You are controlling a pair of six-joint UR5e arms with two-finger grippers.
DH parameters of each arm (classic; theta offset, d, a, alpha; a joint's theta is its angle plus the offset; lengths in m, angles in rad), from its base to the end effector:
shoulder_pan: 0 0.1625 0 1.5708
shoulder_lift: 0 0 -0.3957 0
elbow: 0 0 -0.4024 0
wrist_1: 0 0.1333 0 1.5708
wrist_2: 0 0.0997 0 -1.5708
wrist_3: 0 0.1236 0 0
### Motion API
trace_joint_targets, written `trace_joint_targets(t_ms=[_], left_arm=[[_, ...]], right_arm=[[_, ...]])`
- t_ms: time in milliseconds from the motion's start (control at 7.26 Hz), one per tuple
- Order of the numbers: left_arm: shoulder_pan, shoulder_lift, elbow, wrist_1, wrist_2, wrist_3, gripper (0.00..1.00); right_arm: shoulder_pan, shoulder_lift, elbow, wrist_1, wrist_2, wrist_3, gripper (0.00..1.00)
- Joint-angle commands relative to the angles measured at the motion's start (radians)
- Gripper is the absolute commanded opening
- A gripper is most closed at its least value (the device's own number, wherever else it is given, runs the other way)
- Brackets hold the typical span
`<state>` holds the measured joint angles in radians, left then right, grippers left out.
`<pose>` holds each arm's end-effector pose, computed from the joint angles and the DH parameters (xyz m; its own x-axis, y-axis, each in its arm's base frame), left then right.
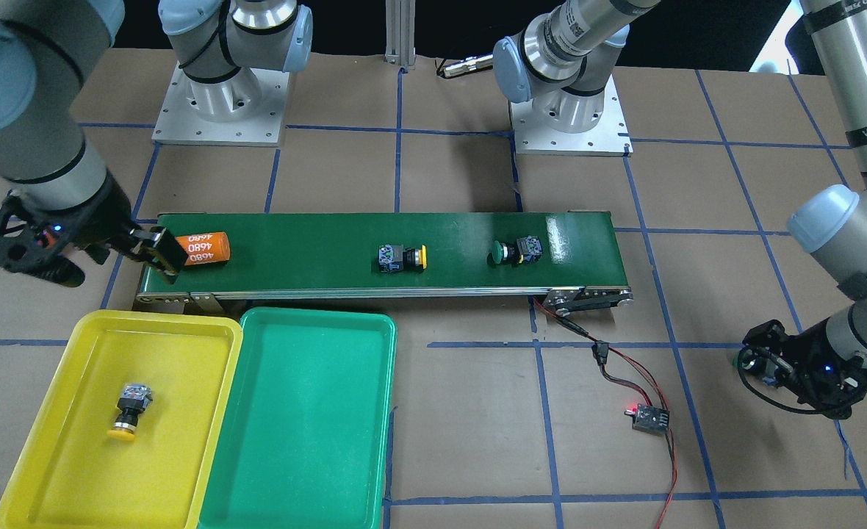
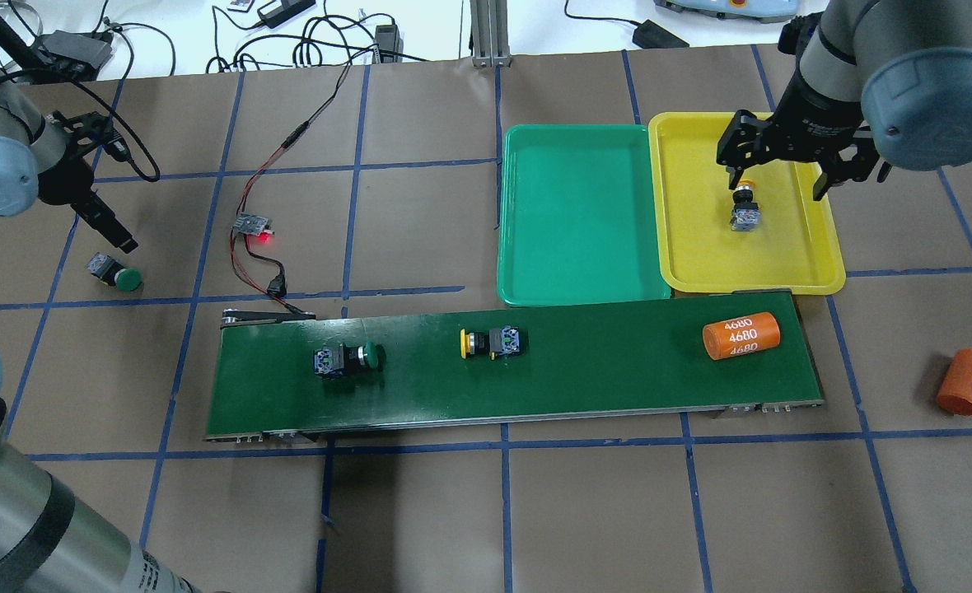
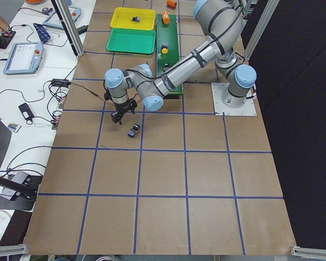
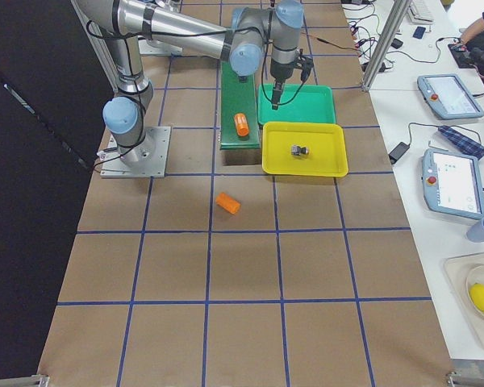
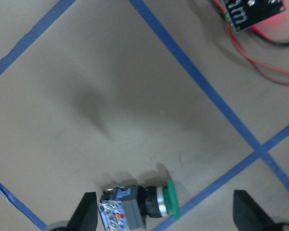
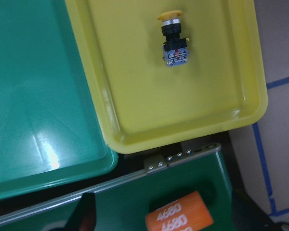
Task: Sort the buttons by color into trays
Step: 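Release button in yellow tray while left gripper grasps another green button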
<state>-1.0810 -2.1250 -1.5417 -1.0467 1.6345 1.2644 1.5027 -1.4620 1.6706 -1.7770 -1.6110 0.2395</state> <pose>0.1979 -0.6379 0.1738 -0.7142 0.6997 -0.0182 0.6978 0.7137 0.0610 0.0916 -0.5435 0.3488 -0.9523 0.3026 0.0396 0.3026 0.9531 -0.0072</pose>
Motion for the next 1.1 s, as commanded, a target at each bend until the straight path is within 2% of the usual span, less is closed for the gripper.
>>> trace_joint_targets(t_ms=[0,276,551,689,827,965], left_arm=[[0.024,-0.041,0.006,0.034,0.001,0.023,1.00],[0.041,-0.050,-0.020,0.016,0.002,-0.002,1.00],[0.068,-0.059,-0.035,0.014,0.001,-0.043,1.00],[0.069,-0.059,-0.038,0.014,0.001,-0.074,1.00],[0.069,-0.062,-0.041,0.014,0.001,-0.117,1.00],[0.070,-0.062,-0.041,0.010,0.002,-0.126,1.00]], right_arm=[[0.100,-0.024,0.055,0.013,0.003,0.212,1.00],[0.109,-0.050,0.067,0.011,0.043,0.361,1.00],[0.169,-0.034,0.074,0.005,0.074,0.646,1.00],[0.181,-0.006,0.080,-0.022,0.065,0.690,1.00],[0.210,0.002,0.098,-0.042,0.066,0.846,1.00],[0.246,0.017,0.139,-0.121,0.063,0.922,1.00]])
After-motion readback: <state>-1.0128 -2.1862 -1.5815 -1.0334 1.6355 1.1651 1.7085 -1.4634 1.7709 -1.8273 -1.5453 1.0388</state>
